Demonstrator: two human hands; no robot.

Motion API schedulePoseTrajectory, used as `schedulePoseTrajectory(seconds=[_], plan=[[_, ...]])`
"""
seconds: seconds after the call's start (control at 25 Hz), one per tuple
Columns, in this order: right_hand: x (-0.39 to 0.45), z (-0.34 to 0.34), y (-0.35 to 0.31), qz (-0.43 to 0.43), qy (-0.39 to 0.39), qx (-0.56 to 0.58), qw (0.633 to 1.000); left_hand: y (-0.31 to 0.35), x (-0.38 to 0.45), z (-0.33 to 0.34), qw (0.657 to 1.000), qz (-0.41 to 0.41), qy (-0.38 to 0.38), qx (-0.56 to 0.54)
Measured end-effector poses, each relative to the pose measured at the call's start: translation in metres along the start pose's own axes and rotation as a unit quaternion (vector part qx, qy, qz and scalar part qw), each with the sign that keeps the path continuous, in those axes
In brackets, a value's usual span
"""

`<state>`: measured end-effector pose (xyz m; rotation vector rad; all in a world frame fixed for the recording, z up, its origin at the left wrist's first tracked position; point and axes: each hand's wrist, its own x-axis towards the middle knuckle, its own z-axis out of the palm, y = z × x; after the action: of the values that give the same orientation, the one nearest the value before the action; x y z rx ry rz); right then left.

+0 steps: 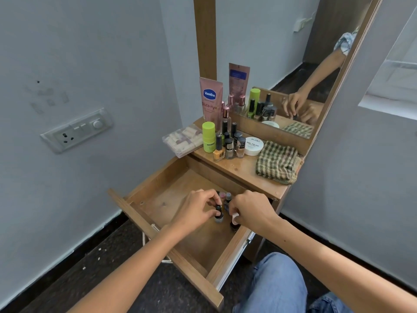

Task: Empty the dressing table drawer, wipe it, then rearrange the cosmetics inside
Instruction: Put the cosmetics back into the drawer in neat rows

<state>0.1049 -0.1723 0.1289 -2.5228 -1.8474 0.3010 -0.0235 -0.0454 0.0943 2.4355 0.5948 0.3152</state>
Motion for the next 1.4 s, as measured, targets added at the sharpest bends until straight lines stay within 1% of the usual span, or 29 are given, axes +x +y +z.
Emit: schedulePoseTrajectory(seconds=[0.4, 0.56, 0.76, 1.0, 1.16, 1.4], plan=[[-0.004, 0.003, 0.004, 0.016, -0.003, 0.038, 0.999, 0.002, 0.009, 0.012, 0.998, 0.004, -0.057, 0.014], [-0.005, 0.002, 0.006, 0.012, 0.009, 0.036, 0.999, 0.004, 0.011, 0.013, 0.998, -0.008, -0.057, -0.004], [-0.007, 0.004, 0.007, 0.022, 0.019, 0.06, 0.998, 0.009, 0.016, 0.016, 0.998, 0.005, -0.068, -0.012], [-0.01, -0.001, 0.016, 0.037, 0.061, 0.079, 0.994, 0.009, 0.019, 0.018, 0.997, 0.007, -0.077, -0.02], [-0.01, -0.002, 0.019, 0.031, 0.09, 0.117, 0.989, 0.007, 0.018, 0.014, 0.997, 0.012, -0.074, -0.022], [-0.01, -0.004, 0.026, 0.02, 0.095, 0.166, 0.981, 0.008, 0.017, 0.001, 0.997, 0.033, -0.072, -0.009]])
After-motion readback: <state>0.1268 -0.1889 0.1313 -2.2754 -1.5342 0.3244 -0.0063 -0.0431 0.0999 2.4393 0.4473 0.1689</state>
